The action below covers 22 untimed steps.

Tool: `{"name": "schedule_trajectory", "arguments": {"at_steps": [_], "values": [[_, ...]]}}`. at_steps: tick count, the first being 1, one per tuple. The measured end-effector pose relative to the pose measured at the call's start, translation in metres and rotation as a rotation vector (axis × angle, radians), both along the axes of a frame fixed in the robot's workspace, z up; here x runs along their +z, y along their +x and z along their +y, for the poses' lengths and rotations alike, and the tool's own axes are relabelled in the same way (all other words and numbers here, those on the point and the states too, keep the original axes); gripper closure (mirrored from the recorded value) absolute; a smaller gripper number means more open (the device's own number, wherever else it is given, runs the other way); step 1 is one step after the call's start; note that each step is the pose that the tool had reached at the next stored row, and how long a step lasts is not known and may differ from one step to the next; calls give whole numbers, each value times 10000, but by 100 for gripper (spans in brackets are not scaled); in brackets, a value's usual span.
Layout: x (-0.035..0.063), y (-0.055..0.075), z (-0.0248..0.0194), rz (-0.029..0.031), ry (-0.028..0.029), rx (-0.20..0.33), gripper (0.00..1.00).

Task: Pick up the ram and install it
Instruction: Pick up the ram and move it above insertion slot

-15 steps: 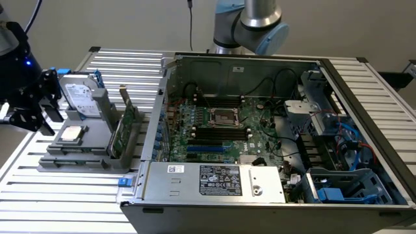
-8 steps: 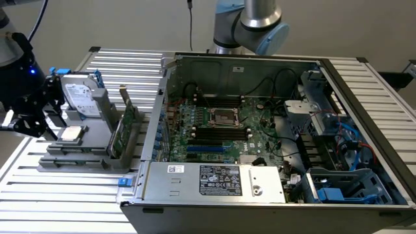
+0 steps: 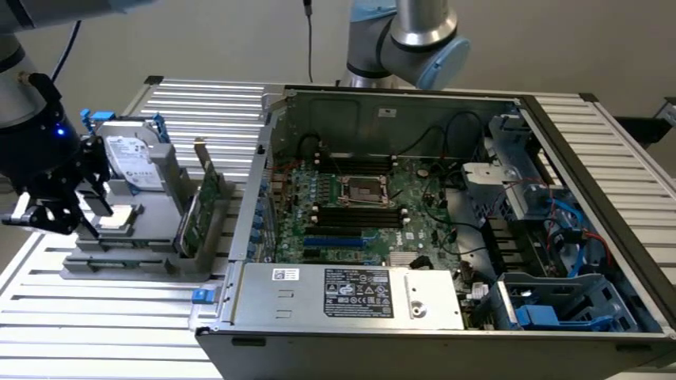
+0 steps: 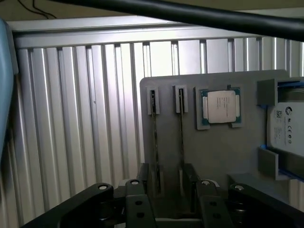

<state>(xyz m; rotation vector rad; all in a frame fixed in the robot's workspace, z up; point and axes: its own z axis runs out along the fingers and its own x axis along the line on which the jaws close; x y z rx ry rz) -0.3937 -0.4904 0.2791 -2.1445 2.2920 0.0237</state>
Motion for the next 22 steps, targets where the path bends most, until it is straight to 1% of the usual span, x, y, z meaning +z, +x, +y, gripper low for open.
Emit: {"name": "schedule_trajectory", "arguments": {"at_steps": [6,14,22], "values": [[-109,9,-28,-1,1,7,58],[-254,15,-51,2,0,143,58],[-400,16,-57,3,1,201,58]]}}
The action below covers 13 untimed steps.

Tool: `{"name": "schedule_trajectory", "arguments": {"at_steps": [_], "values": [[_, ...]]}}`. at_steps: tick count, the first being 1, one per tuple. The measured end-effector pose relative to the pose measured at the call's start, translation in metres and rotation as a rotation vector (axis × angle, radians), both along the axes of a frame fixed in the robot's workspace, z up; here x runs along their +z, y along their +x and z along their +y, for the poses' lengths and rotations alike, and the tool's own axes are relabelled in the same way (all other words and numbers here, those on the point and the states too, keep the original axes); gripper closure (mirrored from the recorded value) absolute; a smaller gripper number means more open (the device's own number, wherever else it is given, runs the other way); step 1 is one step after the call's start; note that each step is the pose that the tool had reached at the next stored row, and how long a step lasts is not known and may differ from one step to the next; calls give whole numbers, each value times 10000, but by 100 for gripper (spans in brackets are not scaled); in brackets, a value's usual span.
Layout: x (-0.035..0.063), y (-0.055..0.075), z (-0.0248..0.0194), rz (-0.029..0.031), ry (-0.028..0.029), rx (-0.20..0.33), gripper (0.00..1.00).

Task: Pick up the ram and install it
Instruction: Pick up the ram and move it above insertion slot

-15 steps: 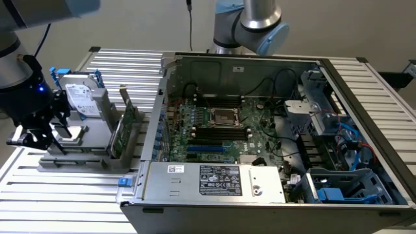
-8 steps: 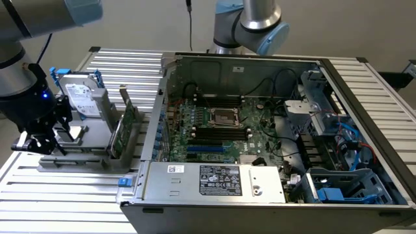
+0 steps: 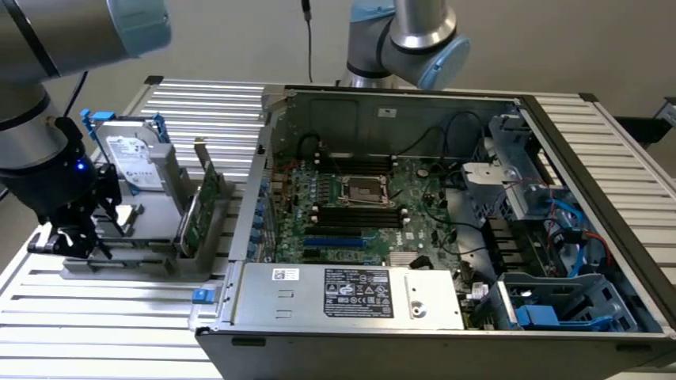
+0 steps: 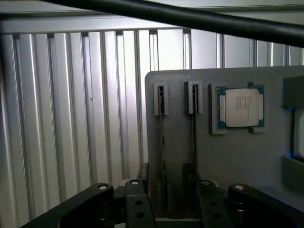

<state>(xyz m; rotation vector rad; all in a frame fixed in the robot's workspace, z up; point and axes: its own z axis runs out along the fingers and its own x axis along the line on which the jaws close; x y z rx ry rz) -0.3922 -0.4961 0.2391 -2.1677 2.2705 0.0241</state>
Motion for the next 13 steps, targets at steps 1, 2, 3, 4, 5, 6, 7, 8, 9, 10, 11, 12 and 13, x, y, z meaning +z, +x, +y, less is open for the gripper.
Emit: {"name": "schedule_trajectory", "arguments": {"at_steps": [1,2,3,4,5,6,7,8,9,10,11,12,13], "values": [[-19,0,0,0,0,14,58],[-37,-1,0,0,0,47,58],[-54,-5,0,0,0,99,58],[-72,-14,0,1,-1,169,58],[-90,-27,-1,2,-2,248,58],[-109,-41,0,1,-1,337,58],[-128,-48,0,-1,0,408,58],[-147,-49,0,-2,1,461,58],[-164,-49,0,1,-1,494,58],[-182,-49,1,0,0,524,58],[-200,-50,1,1,-1,556,58],[-218,-50,2,0,0,589,58],[-236,-50,2,0,0,623,58]]}}
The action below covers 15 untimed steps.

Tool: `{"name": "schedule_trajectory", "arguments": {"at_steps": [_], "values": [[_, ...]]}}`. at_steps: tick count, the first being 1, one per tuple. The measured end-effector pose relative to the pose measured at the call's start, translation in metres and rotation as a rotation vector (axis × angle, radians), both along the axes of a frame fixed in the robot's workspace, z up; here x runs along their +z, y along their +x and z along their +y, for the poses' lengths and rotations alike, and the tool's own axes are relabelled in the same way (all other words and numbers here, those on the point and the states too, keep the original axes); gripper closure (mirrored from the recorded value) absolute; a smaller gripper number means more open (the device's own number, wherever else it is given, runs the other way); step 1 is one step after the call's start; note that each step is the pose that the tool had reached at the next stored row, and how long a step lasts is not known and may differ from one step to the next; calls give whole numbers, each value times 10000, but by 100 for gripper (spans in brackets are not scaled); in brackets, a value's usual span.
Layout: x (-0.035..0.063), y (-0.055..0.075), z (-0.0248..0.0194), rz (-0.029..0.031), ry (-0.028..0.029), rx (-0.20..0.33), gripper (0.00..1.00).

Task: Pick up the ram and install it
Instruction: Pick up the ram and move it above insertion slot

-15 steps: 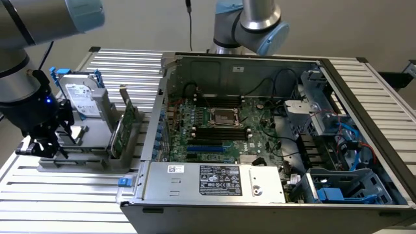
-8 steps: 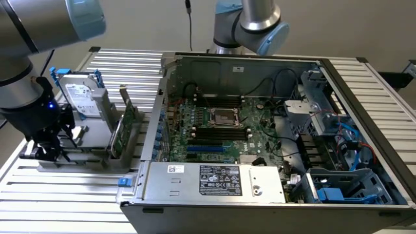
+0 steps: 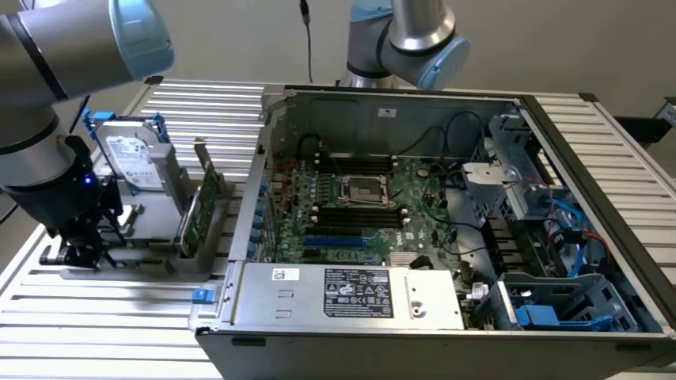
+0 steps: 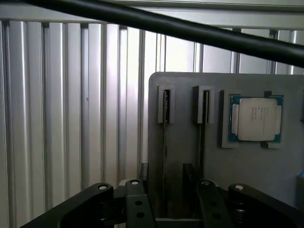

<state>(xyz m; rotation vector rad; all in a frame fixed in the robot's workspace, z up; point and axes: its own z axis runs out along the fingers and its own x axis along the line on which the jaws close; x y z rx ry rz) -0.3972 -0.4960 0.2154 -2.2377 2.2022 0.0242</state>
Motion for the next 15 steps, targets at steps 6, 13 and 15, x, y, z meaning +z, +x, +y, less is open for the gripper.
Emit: {"name": "schedule_trajectory", "arguments": {"at_steps": [6,13,15], "values": [[-87,0,0,1,0,191,58],[-158,0,0,6,0,340,58],[-170,-1,1,26,0,345,58]]}}
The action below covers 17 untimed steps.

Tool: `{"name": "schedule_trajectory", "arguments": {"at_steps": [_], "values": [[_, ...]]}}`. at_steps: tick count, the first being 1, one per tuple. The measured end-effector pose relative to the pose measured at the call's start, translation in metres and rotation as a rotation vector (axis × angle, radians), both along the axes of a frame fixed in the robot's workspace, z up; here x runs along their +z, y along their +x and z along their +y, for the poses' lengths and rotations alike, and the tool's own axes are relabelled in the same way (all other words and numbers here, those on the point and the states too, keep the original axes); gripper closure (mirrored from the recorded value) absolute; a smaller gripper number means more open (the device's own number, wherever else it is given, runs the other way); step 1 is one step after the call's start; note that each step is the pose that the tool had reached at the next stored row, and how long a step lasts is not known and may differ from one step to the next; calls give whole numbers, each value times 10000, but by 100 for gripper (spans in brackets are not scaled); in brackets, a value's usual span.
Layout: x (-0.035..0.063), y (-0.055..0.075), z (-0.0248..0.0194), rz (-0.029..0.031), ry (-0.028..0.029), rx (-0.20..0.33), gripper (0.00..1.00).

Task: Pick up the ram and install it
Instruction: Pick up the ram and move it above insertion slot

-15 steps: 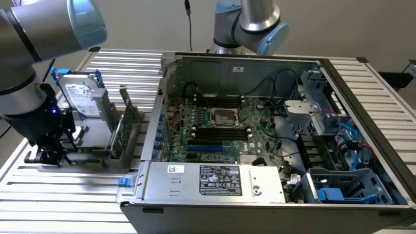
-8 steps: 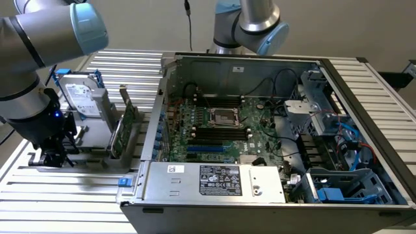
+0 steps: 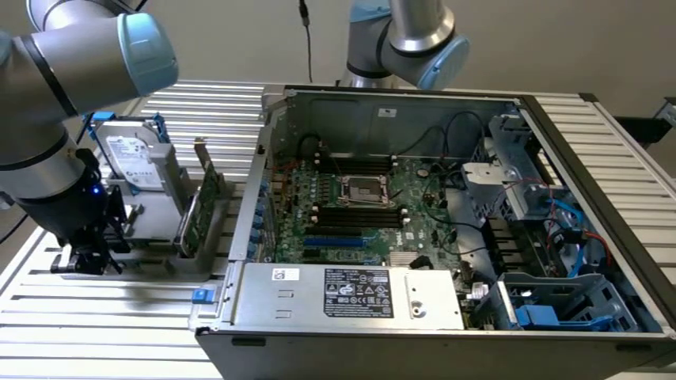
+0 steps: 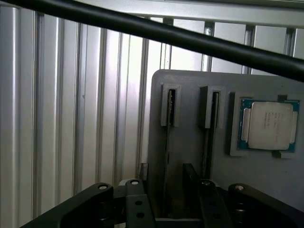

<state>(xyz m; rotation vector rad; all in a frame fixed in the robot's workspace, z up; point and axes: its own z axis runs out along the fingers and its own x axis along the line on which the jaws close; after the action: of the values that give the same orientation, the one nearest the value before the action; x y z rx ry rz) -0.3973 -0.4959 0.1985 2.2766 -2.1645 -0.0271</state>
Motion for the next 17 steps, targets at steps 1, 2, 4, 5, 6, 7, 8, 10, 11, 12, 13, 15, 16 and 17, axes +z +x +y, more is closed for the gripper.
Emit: {"name": "schedule_trajectory", "arguments": {"at_steps": [1,2,4,5,6,7,8,10,11,12,13,15,16,17], "values": [[-2,0,0,17,-1,2,58],[-4,0,-1,32,-1,2,58],[-10,0,0,57,0,2,58],[-12,0,0,72,-1,2,58],[-14,1,-1,87,-1,2,58],[-16,1,-1,101,-1,3,58],[-16,0,-1,111,-2,2,58],[-16,0,-1,118,-1,2,66],[-17,1,-1,117,-1,2,73],[-17,1,-1,117,0,3,73],[-17,1,-1,118,0,3,78],[-17,1,-1,118,0,2,84],[-17,1,-1,118,-1,2,86],[-17,1,-1,118,-1,3,86]]}}
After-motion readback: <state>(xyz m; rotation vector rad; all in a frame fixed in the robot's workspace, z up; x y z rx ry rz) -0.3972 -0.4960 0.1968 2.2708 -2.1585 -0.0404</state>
